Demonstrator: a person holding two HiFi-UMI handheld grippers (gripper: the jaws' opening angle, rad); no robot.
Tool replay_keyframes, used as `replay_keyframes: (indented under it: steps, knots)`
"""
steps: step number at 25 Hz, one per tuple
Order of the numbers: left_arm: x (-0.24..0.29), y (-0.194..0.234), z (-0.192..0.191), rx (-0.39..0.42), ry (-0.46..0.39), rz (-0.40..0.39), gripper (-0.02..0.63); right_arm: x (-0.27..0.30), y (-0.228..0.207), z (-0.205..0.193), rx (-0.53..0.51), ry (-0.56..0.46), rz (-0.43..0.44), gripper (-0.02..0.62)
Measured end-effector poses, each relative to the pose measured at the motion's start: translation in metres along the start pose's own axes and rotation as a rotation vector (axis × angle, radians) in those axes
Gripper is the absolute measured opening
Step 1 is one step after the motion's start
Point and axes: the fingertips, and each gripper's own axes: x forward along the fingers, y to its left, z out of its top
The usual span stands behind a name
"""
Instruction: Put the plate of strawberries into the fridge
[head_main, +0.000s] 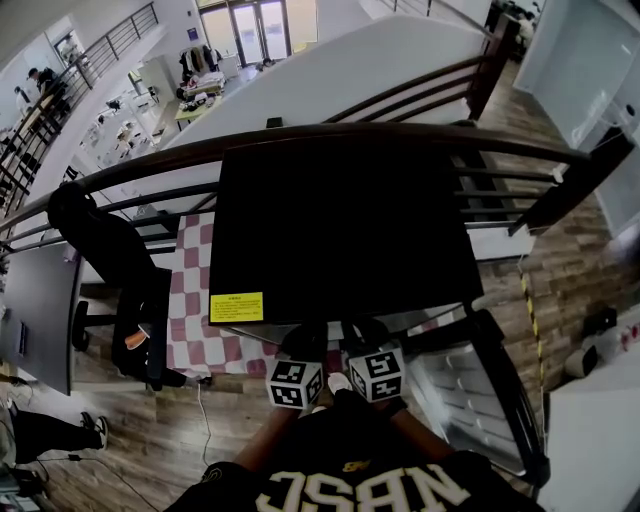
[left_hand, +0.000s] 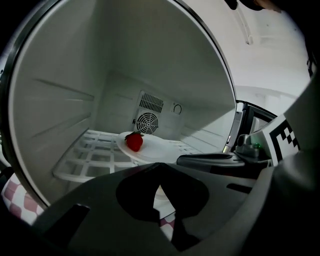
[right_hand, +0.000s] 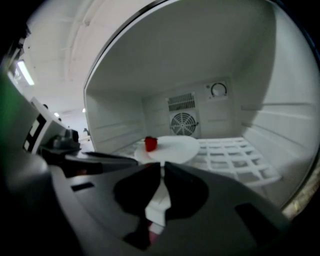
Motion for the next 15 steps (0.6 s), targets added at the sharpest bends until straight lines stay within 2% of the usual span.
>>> replay_keyframes:
  steps: [15]
  knots:
    - [-0.011, 0.003, 0.002, -0.024, -0.020, 0.030, 0.020, -0.006, -0.002, -0.002, 0.044, -0.010, 0.005, 0.038]
